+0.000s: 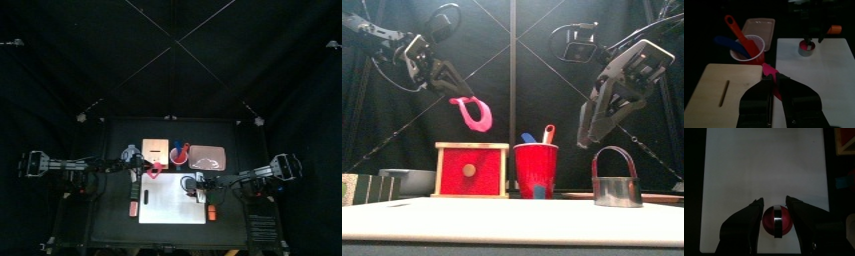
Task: Get the cutter from the drawer then cut the dough then place the extra dough in the bowl
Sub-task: Place the extra dough in the bowl
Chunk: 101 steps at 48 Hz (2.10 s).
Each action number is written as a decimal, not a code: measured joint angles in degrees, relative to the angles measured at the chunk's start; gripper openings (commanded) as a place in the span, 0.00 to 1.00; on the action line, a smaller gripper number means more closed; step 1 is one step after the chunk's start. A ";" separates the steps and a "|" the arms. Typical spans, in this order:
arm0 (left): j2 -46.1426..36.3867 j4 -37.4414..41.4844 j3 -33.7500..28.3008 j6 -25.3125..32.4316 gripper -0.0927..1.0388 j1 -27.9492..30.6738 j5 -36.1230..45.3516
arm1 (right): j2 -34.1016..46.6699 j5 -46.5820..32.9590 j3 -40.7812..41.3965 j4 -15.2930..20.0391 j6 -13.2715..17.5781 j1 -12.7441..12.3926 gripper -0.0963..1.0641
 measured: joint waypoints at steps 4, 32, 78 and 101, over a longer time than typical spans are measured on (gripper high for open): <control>-4.39 0.09 2.11 -0.09 0.56 2.29 0.00 | 0.00 0.00 0.00 -0.44 -0.18 0.00 0.76; -13.36 0.00 10.72 0.00 0.56 17.58 6.42 | 0.09 -11.16 -1.93 -7.29 -0.26 -5.71 0.76; 0.88 -3.69 12.57 -0.44 0.74 18.11 1.23 | 1.49 -25.31 -1.76 -6.15 -0.18 -8.61 0.76; -1.32 -9.40 12.30 -0.18 0.85 13.71 -2.02 | 1.76 -25.49 -1.76 -6.15 -0.18 -8.79 0.76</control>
